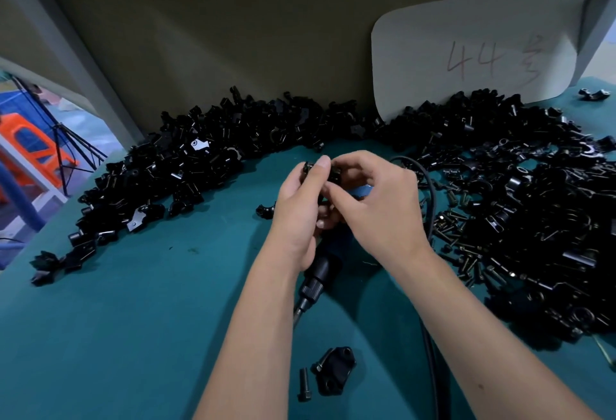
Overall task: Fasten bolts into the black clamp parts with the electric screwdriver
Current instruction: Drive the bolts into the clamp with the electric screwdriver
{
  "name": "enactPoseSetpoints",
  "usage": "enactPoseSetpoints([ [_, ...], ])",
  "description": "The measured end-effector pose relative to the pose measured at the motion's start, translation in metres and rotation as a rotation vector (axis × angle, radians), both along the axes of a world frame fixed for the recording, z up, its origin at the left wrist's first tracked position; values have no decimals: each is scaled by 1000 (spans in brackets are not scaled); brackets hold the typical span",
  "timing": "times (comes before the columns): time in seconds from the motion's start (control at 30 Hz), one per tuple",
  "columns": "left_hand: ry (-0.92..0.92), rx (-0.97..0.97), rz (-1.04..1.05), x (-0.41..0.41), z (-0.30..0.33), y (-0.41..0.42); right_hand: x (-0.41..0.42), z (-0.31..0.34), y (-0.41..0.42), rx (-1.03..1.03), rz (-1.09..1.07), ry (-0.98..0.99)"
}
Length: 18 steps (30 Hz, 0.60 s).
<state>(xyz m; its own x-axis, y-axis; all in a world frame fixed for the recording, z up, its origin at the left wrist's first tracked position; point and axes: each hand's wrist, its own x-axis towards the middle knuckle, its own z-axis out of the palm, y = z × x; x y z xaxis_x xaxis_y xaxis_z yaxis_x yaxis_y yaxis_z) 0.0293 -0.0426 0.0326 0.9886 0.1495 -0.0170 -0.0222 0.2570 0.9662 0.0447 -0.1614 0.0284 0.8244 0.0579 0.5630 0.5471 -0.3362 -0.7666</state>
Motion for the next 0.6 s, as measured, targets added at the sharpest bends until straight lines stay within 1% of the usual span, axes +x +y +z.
enactPoseSetpoints([
  [0.07,34,52,23,3,-3,4,2,3,-2,1,67,159],
  [0.1,53,50,40,4,-4,5,2,6,-3,60,117,268],
  [0.13,75,35,71,5,-5,7,3,8,-4,123,122,348],
  [0.17,103,18,113,7,-5,9,4,9,-5,148,60,380],
  [0.2,139,4,154,8,-5,12,5,10,-7,87,-61,363],
  [0.27,216,-50,191,8,-6,18,5,9,-12,-192,-289,319],
  [0.3,252,-90,192,8,-6,21,1,7,-11,-336,-338,332],
  [0.33,289,-121,191,8,-6,24,-3,5,-8,-438,-349,369],
  [0.4,355,-149,186,6,-5,29,-11,-1,2,-521,-331,451],
  [0.5,396,-260,133,5,-4,36,-11,-4,16,-514,-322,486],
  [0.53,402,-304,110,5,-4,39,-8,-3,18,-484,-311,517],
  [0.6,405,-387,67,5,-5,44,-3,-1,15,-350,-252,614],
])
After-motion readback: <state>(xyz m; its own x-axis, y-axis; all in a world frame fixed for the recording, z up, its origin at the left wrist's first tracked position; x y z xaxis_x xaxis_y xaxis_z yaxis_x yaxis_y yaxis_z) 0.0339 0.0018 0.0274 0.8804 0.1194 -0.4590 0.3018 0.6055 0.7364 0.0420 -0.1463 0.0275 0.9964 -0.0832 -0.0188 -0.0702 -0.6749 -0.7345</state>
